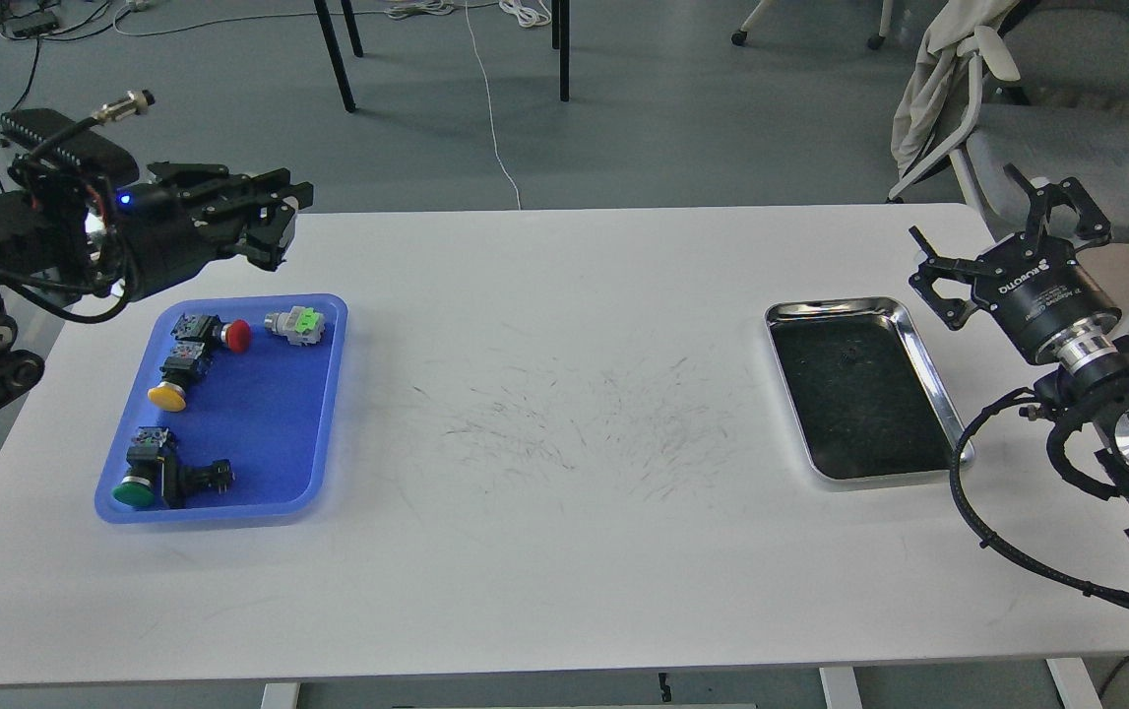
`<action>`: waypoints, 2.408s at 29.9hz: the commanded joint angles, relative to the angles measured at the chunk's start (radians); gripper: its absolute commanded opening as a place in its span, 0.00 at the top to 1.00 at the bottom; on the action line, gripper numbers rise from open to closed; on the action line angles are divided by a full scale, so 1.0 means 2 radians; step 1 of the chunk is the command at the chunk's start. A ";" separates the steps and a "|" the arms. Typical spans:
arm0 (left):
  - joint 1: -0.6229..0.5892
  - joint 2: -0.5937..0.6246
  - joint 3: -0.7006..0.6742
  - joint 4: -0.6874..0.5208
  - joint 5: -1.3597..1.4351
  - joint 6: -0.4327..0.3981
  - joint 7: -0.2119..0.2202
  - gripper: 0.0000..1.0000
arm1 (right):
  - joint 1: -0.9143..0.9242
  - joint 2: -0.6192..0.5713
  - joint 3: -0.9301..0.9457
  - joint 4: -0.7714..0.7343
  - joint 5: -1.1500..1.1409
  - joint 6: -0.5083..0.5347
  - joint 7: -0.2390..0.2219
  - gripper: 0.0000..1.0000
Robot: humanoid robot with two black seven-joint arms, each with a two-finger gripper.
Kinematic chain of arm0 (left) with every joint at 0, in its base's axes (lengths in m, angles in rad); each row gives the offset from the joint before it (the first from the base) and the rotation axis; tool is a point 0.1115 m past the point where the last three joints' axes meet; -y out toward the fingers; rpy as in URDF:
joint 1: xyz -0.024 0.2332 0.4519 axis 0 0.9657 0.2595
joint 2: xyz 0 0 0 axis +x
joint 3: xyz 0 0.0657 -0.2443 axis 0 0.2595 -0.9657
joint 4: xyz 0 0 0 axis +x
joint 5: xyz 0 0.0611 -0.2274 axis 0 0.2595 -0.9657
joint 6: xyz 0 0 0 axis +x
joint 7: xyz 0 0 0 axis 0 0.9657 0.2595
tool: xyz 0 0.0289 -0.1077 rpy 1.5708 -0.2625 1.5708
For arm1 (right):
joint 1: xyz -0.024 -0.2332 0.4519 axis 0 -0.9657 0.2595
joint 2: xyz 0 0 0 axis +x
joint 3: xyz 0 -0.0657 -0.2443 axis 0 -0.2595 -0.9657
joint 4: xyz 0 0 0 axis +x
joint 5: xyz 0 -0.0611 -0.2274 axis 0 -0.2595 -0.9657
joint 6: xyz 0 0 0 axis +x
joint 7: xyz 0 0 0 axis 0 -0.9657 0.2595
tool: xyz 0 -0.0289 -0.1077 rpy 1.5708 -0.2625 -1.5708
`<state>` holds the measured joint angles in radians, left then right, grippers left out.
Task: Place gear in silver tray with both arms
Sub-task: 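Carry the gear with the left gripper toward the table center, then release the gear on the table and withdraw the left arm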
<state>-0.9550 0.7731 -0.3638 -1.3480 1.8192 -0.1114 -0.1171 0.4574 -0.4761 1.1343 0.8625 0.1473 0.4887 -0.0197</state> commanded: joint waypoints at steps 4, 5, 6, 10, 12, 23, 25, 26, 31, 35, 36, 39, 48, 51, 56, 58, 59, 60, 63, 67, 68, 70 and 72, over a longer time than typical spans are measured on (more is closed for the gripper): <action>-0.010 -0.156 0.006 0.023 0.002 -0.010 0.065 0.91 | 0.001 -0.002 0.004 -0.001 0.000 0.000 0.000 0.03; -0.010 -0.181 0.008 0.029 0.003 -0.013 0.070 0.91 | 0.001 -0.004 0.004 -0.001 0.000 0.000 0.000 0.03; -0.010 -0.208 0.014 0.037 0.005 -0.016 0.077 0.91 | 0.001 -0.006 0.004 -0.002 0.000 0.000 0.000 0.03; -0.015 -0.291 0.053 0.080 0.018 -0.017 0.084 0.91 | 0.001 -0.006 0.004 -0.002 0.000 0.000 0.000 0.03; -0.015 -0.331 0.070 0.096 0.024 -0.016 0.084 0.91 | 0.001 -0.006 0.006 -0.002 0.001 0.000 0.000 0.03; 0.015 -0.387 0.146 0.156 0.025 0.027 0.091 0.91 | 0.000 -0.006 0.007 -0.002 0.001 0.000 0.001 0.03; 0.025 -0.387 0.146 0.156 0.029 0.030 0.095 0.91 | 0.000 -0.006 0.007 -0.002 0.001 0.000 0.001 0.03; 0.027 -0.387 0.145 0.158 0.031 0.030 0.096 0.91 | 0.000 -0.006 0.007 -0.001 0.001 0.000 0.001 0.03; 0.035 -0.387 0.143 0.154 0.032 0.030 0.102 0.91 | 0.000 -0.006 0.007 0.000 0.001 0.000 0.001 0.03; 0.044 -0.387 0.143 0.149 0.031 0.036 0.098 0.91 | 0.000 -0.006 0.007 0.000 0.001 0.000 0.001 0.03; 0.049 -0.387 0.144 0.148 0.031 0.037 0.100 0.91 | 0.000 -0.006 0.007 0.000 0.001 0.000 0.001 0.03; 0.072 -0.387 0.144 0.148 0.032 0.038 0.101 0.91 | 0.000 -0.005 0.007 0.000 0.001 0.000 0.001 0.03; 0.083 -0.387 0.144 0.154 0.041 0.049 0.095 0.85 | 0.000 -0.004 0.010 0.000 0.001 0.000 0.001 0.03; 0.083 -0.387 0.144 0.154 0.040 0.051 0.095 0.76 | 0.000 -0.001 0.007 0.000 0.001 0.000 0.001 0.03; 0.084 -0.387 0.144 0.155 0.035 0.061 0.095 0.61 | 0.001 0.001 0.004 0.000 0.001 0.000 0.001 0.03; 0.083 -0.387 0.144 0.155 0.033 0.071 0.094 0.54 | 0.001 0.001 0.004 0.000 0.001 0.000 0.001 0.03; 0.083 -0.387 0.144 0.155 0.033 0.074 0.094 0.51 | 0.001 0.001 0.004 0.001 0.001 0.000 0.001 0.03; 0.083 -0.387 0.144 0.155 0.032 0.076 0.094 0.47 | 0.001 0.001 0.005 0.001 0.001 0.000 0.001 0.03; 0.083 -0.387 0.144 0.155 0.025 0.082 0.093 0.26 | 0.001 0.001 0.005 0.001 0.001 0.000 0.001 0.03; 0.082 -0.387 0.143 0.155 -0.001 0.093 0.094 0.06 | 0.001 -0.002 0.004 0.001 0.001 0.000 0.001 0.03; 0.082 -0.387 0.139 0.155 -0.006 0.097 0.094 0.05 | 0.002 -0.004 0.004 0.001 0.001 0.000 0.001 0.03; 0.079 -0.387 0.127 0.155 -0.012 0.102 0.094 0.03 | 0.007 -0.006 0.003 0.001 0.001 0.000 0.001 0.03; 0.076 -0.387 0.098 0.155 -0.020 0.106 0.094 0.02 | 0.014 -0.007 0.002 0.002 0.000 0.000 0.000 0.03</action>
<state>-0.7957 0.0000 -0.1048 -1.0384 1.8005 0.0883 0.0696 0.4697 -0.4851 1.1425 0.8653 0.1487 0.4887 -0.0183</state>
